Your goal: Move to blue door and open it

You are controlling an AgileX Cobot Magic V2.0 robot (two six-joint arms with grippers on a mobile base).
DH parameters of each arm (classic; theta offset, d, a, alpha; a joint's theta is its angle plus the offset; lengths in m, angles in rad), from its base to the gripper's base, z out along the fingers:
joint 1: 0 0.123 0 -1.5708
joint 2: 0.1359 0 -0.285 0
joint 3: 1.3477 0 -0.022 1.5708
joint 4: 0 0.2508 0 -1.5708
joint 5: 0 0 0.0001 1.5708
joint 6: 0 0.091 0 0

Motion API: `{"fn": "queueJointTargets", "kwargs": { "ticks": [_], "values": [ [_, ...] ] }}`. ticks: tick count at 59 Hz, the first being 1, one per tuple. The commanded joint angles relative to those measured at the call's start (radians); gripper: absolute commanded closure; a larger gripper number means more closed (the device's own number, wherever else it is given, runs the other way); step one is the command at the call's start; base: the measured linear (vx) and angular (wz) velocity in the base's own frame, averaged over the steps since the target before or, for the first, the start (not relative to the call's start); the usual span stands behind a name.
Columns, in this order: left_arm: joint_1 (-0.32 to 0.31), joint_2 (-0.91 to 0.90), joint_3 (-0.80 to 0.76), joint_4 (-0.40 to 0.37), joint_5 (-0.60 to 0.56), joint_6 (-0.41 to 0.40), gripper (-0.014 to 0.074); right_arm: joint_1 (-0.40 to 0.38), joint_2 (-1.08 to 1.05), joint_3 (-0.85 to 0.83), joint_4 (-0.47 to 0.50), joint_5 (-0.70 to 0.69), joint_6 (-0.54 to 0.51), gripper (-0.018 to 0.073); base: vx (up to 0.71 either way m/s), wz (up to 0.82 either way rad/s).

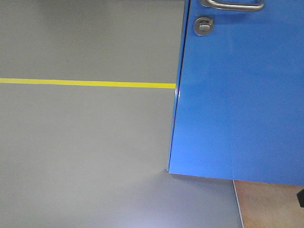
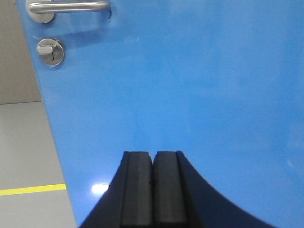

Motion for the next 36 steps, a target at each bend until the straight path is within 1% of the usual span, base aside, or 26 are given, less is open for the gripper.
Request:
{"fn": "queueJointTargets", "kwargs": {
  "ticks": [1, 36],
  "values": [
    [0.001, -0.002, -0.027, -0.002, -0.083, -0.007, 0.0524, 0.001, -0.015, 0.001, -0.001, -0.079, -0.002, 0.0561, 0.00, 0.00],
    [0.001, -0.002, -0.027, -0.002, -0.083, -0.007, 0.0524, 0.001, -0.015, 0.001, -0.002, -0.079, -0.002, 0.0561, 0.00, 0.00]
  ]
}}
